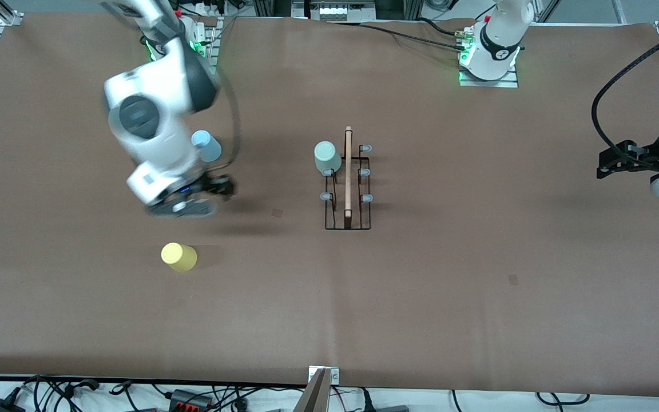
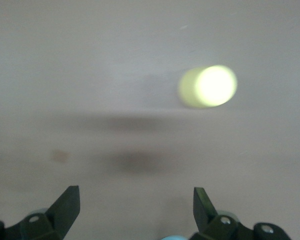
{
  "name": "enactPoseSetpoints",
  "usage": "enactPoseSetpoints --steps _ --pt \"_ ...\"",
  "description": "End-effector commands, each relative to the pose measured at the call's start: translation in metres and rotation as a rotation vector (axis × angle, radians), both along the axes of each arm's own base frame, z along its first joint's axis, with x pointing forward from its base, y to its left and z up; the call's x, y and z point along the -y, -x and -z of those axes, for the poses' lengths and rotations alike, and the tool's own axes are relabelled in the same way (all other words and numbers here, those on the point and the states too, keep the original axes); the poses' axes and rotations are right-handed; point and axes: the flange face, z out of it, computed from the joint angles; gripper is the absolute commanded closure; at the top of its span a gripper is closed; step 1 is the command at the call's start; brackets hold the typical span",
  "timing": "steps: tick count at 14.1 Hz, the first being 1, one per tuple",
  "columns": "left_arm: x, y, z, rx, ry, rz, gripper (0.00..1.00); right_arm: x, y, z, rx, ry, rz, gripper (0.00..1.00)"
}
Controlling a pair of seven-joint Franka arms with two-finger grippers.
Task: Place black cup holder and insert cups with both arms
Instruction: 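Release the teal cup and move the right gripper to the yellow cup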
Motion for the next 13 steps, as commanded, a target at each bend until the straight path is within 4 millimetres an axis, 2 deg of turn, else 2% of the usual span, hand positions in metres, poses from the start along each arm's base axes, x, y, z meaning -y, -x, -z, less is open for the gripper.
enactPoseSetpoints --steps 1,3,4,9,13 --pt "-0.014 0.021 -0.003 0.014 -0.023 -0.019 0.0 0.06 -0.025 0.037 0.019 0.032 -0.084 0.0" --pt "0.0 0.047 0.0 0.058 -0.01 -0.052 0.0 0.084 -0.041 0.064 0.065 0.011 -0.077 0.0" --pt "0.003 0.054 0.002 0.069 -0.011 -0.079 0.0 0.089 -0.045 0.076 0.08 0.003 -0.066 0.0" --pt "0.001 0.052 -0.001 0.076 -0.009 -0.08 0.0 0.092 -0.057 0.114 0.137 -0.05 -0.023 0.0" --pt "-0.004 0.052 0.0 0.067 -0.005 -0.08 0.0 0.091 -0.06 0.133 0.151 -0.099 0.007 0.0"
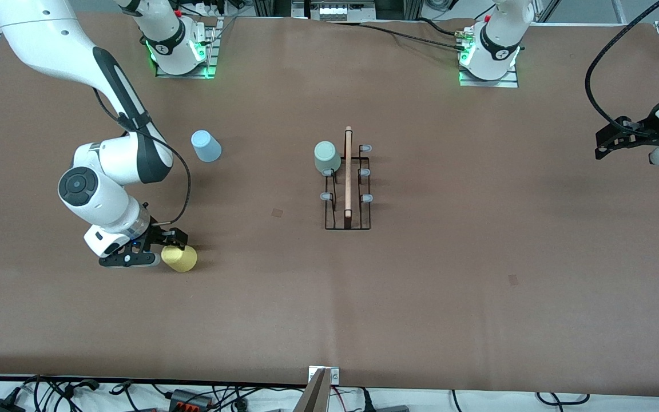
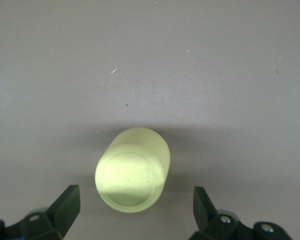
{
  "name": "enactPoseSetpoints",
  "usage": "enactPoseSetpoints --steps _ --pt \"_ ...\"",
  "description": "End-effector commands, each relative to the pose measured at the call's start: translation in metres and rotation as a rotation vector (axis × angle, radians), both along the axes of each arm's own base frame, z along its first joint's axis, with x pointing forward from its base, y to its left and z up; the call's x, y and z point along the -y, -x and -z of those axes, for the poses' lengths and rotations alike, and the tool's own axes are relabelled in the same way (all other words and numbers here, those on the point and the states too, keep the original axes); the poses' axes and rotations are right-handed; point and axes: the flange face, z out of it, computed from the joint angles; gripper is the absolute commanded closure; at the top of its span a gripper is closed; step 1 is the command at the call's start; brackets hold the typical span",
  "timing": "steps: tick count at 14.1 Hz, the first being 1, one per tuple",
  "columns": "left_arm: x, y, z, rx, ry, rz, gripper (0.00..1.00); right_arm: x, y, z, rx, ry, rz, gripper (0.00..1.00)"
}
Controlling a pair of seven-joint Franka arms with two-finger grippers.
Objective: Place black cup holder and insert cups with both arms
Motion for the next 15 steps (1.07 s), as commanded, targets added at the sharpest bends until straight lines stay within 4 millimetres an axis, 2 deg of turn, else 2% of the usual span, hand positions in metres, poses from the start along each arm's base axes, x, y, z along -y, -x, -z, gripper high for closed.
enactPoseSetpoints --steps 1,3,4,6,7,8,10,11,12,13,15 --pt "-0.007 0.006 -0.002 0.01 0.017 -0.015 0.0 0.003 -0.006 0.017 0.032 -0.012 0.003 0.0" --pt "-0.012 0.008 -0.001 0.01 0.046 -0.032 0.0 0.009 -0.007 0.029 0.033 0.0 -0.03 0.0" --pt "-0.003 0.011 -0.005 0.017 0.046 -0.017 0.0 0.011 -0.008 0.032 0.04 0.0 -0.031 0.0" --pt "-0.003 0.012 -0.007 0.019 0.052 -0.015 0.0 0.009 -0.008 0.033 0.047 -0.002 -0.034 0.0" --pt "-0.004 0.014 -0.006 0.016 0.055 -0.013 0.0 0.009 -0.008 0.033 0.047 -0.002 -0.034 0.18" --pt "-0.001 0.015 -0.005 0.016 0.053 -0.013 0.0 0.007 -0.008 0.033 0.047 -0.001 -0.037 0.44" --pt "0.015 0.027 -0.007 0.02 0.053 0.006 0.0 0.002 -0.008 0.027 0.054 -0.001 -0.049 0.81" --pt "0.01 0.028 -0.006 0.017 0.053 0.001 0.0 -0.003 -0.008 0.019 0.061 0.001 -0.061 0.9" --pt "0.015 0.028 -0.007 0.019 0.055 0.008 0.0 -0.004 -0.007 0.011 0.064 0.001 -0.059 0.91" --pt "0.016 0.027 -0.008 0.02 0.053 0.012 0.0 -0.016 -0.004 -0.006 0.052 0.006 -0.074 0.93" --pt "0.012 0.023 -0.003 0.009 0.052 0.006 0.0 -0.056 0.011 -0.053 0.002 0.008 -0.067 0.94"
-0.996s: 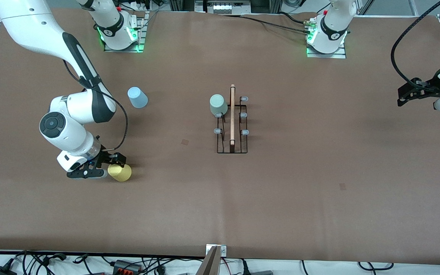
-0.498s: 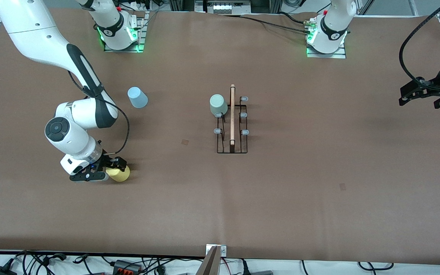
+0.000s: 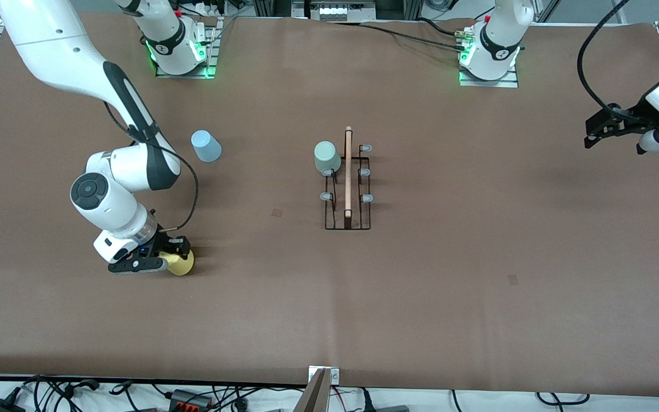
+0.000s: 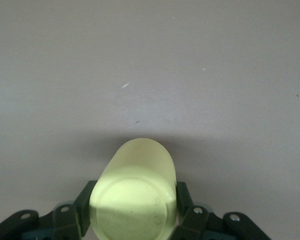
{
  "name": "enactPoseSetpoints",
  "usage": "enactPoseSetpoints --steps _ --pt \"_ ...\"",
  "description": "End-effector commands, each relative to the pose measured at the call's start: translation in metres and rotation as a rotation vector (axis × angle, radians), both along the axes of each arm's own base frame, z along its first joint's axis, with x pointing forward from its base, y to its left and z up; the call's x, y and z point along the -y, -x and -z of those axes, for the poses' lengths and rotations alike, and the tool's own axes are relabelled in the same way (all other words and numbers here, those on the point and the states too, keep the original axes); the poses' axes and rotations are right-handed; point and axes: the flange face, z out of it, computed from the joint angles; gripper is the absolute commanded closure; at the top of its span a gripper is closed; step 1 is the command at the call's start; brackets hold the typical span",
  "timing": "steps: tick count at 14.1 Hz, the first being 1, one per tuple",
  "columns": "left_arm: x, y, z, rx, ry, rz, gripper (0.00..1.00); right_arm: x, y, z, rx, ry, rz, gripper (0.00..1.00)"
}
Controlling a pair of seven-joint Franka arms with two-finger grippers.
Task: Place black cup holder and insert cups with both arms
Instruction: 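Carry the yellow cup to the holder with the right gripper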
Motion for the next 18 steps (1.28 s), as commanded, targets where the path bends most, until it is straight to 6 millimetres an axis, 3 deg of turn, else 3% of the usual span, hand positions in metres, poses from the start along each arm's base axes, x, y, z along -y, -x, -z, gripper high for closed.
enactPoseSetpoints --steps 1,3,6,8,12,18 --pt "-0.002 0.003 0.002 0.006 0.015 -0.005 0.0 -0.058 0.027 -0.077 -0.037 -0.001 0.039 0.95" --pt "-0.001 0.004 0.002 0.002 0.015 -0.004 0.0 -0.116 0.052 -0.116 -0.049 -0.013 0.102 0.95" --pt "0.0 0.003 0.003 0.006 0.015 -0.005 0.0 -0.225 0.091 -0.155 -0.019 -0.082 0.255 0.95" --pt "0.002 0.003 0.002 0.006 0.015 -0.002 0.0 -0.287 0.112 -0.16 -0.012 -0.119 0.292 0.95" --pt "0.001 0.003 0.002 0.003 0.015 -0.002 0.0 -0.341 0.128 -0.141 -0.003 -0.154 0.322 0.92" --pt "0.001 0.003 0.002 0.003 0.015 -0.001 0.0 -0.366 0.137 -0.11 0.016 -0.17 0.277 0.92"
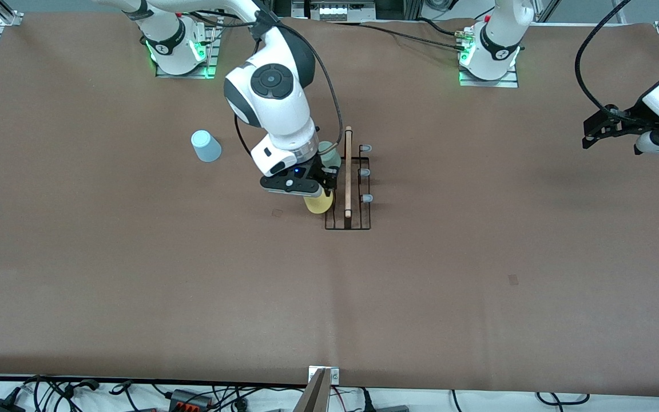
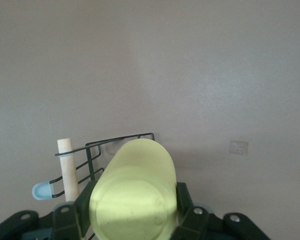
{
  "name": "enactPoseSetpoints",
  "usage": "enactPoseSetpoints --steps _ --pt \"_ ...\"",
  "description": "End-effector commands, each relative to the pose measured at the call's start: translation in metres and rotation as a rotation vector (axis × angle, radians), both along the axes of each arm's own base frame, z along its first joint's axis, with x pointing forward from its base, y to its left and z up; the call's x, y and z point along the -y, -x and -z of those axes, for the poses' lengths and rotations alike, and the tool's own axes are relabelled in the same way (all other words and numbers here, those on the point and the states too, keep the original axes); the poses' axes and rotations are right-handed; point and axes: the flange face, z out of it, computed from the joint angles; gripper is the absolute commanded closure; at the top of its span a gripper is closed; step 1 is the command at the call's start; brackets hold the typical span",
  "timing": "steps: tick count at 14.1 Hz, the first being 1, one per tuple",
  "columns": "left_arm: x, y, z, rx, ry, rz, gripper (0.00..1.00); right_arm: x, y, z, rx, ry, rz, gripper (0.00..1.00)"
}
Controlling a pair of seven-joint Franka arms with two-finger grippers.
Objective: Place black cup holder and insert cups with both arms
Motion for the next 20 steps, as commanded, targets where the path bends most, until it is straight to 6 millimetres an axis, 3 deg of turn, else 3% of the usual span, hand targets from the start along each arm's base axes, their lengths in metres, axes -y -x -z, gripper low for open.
enactPoseSetpoints --steps 1,3,4,6,9,11,13,15,17,20 --pt "0.001 0.003 -0.003 0.009 0.014 0.0 0.0 -0.016 0.002 0.009 0.022 -0.005 -0.006 0.92" --pt "0.003 0.003 -0.005 0.013 0.014 0.001 0.0 -0.021 0.002 0.021 0.037 -0.013 -0.02 0.91" --pt "0.003 0.003 -0.005 0.013 0.013 0.001 0.0 -0.021 0.001 0.028 0.043 -0.003 -0.028 0.78" --pt "0.003 0.003 -0.005 0.013 0.014 0.001 0.0 -0.02 -0.001 0.036 0.039 0.005 -0.033 0.0" --pt "0.003 0.006 -0.004 -0.007 0.019 0.008 0.0 -0.016 -0.004 0.03 0.052 0.011 -0.047 0.0" --pt "0.004 0.006 -0.003 -0.01 0.022 0.002 0.0 -0.005 -0.012 0.006 0.078 0.005 -0.046 0.0" --pt "0.005 0.003 -0.007 -0.004 0.021 0.014 0.0 0.04 -0.033 -0.033 0.069 0.048 -0.033 0.0" --pt "0.006 0.003 -0.008 -0.012 0.022 0.008 0.0 0.103 -0.052 -0.08 0.035 0.119 -0.063 0.0" --pt "0.005 0.0 -0.008 -0.014 0.018 0.019 0.0 0.183 -0.07 -0.113 -0.019 0.192 -0.103 0.0" --pt "0.004 -0.001 -0.009 -0.012 0.018 0.013 0.0 0.298 -0.082 -0.162 -0.068 0.237 -0.126 0.0"
